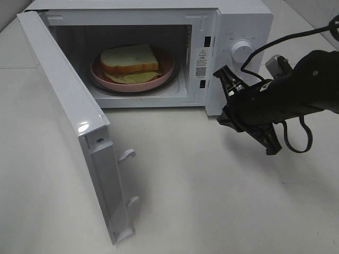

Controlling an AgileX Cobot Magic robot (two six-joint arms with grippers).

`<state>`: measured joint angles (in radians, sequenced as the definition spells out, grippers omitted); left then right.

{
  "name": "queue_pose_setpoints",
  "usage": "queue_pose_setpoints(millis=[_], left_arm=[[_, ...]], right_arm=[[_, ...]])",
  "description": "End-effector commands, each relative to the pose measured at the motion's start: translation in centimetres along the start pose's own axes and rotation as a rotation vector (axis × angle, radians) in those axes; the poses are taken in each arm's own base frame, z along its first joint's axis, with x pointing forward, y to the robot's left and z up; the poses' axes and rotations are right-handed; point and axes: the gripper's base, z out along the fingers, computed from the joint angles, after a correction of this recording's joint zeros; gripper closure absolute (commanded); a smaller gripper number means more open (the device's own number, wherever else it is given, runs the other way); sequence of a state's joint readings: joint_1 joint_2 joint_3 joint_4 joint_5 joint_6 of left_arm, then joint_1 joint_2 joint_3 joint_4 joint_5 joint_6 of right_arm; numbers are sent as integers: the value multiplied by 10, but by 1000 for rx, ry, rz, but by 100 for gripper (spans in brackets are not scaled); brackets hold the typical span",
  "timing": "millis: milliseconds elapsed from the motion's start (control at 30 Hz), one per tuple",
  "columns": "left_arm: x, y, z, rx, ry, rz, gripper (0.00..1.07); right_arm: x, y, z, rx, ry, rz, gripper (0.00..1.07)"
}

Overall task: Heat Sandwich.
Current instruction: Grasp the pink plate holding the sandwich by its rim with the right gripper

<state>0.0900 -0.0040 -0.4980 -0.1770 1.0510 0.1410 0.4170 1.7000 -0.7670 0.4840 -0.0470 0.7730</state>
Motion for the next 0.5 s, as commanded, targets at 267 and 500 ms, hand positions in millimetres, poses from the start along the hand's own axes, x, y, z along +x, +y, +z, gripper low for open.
queue_pose_setpoints(millis=[267,500], left_arm=[[1,-1,-3,8,-35,1,5],[1,-1,-3,8,-35,1,5]], right_arm=[[12,-3,-28,75,169,-465,98],[16,-13,-47,164,288,-790,97]])
